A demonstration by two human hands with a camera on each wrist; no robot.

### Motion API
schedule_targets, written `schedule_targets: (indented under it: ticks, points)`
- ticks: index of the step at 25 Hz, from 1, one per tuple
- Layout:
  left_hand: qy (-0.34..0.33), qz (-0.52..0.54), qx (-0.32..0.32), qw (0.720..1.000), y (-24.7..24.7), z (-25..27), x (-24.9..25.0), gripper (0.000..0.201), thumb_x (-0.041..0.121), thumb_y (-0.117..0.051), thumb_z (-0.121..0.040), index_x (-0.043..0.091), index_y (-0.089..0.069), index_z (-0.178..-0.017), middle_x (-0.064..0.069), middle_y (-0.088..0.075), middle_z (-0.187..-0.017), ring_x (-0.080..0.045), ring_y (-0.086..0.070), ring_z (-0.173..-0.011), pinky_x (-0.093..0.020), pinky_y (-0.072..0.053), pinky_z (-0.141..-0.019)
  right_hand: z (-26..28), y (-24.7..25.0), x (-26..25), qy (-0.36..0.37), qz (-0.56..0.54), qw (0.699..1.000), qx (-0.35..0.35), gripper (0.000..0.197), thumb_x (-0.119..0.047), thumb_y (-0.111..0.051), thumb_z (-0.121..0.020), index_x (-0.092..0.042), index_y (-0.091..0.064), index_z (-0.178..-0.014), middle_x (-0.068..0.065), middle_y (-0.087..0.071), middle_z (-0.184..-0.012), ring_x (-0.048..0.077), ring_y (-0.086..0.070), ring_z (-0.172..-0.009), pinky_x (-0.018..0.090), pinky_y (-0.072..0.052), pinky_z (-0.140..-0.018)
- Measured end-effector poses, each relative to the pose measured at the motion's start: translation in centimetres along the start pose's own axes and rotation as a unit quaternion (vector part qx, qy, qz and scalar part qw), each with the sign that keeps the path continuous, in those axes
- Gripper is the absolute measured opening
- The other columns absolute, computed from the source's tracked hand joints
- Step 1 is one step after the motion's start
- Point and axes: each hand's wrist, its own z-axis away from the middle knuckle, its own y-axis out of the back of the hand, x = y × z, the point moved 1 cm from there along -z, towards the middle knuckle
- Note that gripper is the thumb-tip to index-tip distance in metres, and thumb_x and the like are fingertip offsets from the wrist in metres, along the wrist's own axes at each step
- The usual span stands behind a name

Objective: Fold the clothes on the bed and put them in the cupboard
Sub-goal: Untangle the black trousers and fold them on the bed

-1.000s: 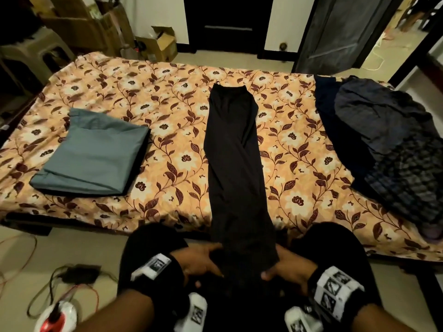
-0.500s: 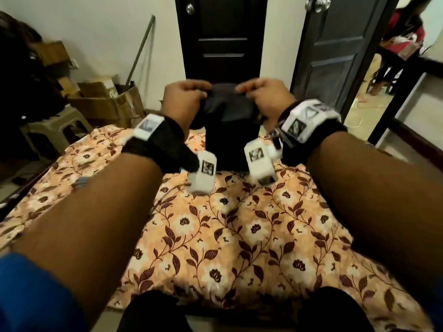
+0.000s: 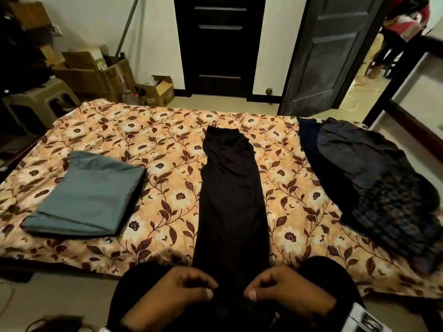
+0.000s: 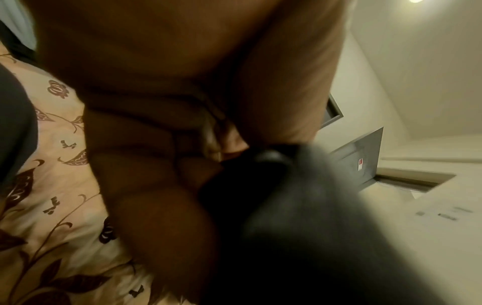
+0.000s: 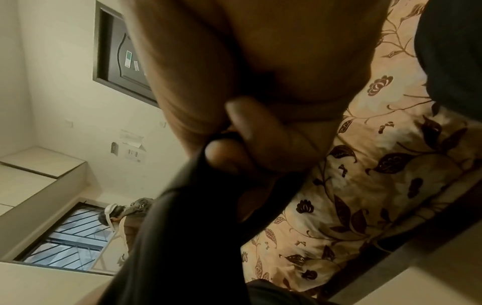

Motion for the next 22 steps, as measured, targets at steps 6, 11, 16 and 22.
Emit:
schedule_targets:
  ticks: [6,11,16,22]
  points:
    - [0.006,0.092,0.01,0.996,-0.5,1.7,0.7,0.016,-0.003,-0.07,-0.08,0.005,-0.077,-0.092,-0.013,-0.074,-0.097,-0.01,-0.069,-0.082,-0.014,-0.052,-0.071,2.1,-0.1,-1.8,0.008,-0.023,0.997,-0.068,0.028,0.004,-0.054,-0.091,-0.013,-0.069,-0.106,-0.006,-0.072,-0.092,0.003,-0.062,-0.073,0.018,-0.05,-0.07]
    - [0.0,0.287,0.071,0.955,0.4,1.5,2.3,0.038,0.002,-0.051,-0.072,-0.001,-0.073,-0.102,-0.02,-0.07,-0.104,-0.031,-0.06,-0.083,-0.024,-0.052,-0.056,1.4,1.7,-2.5,0.174,0.056,0.981,0.068,0.057,0.016,-0.055,-0.072,-0.025,-0.067,-0.11,-0.023,-0.068,-0.109,-0.002,-0.062,-0.105,0.015,-0.047,-0.087]
    - [-0.029,0.203,-0.003,0.979,1.6,3.2,3.0,0.053,-0.025,-0.034,-0.08,0.003,-0.076,-0.096,-0.017,-0.073,-0.094,-0.014,-0.062,-0.053,-0.016,-0.046,-0.042,1.4,1.3,-2.2,0.307,0.425,0.819,0.233,0.033,-0.031,-0.053,-0.075,-0.037,-0.065,-0.105,-0.016,-0.059,-0.085,-0.001,-0.048,-0.087,0.022,-0.044,-0.062]
    - [-0.193,0.066,0.078,0.976,2.6,2.5,4.5,0.029,0.023,-0.084,-0.063,0.025,-0.079,-0.092,-0.004,-0.073,-0.1,-0.019,-0.069,-0.094,-0.027,-0.056,-0.081,1.1,2.0,-3.1,0.385,0.383,0.822,0.169,0.03,-0.016,-0.047,-0.08,-0.023,-0.057,-0.108,-0.002,-0.066,-0.105,0.008,-0.062,-0.096,0.023,-0.049,-0.084]
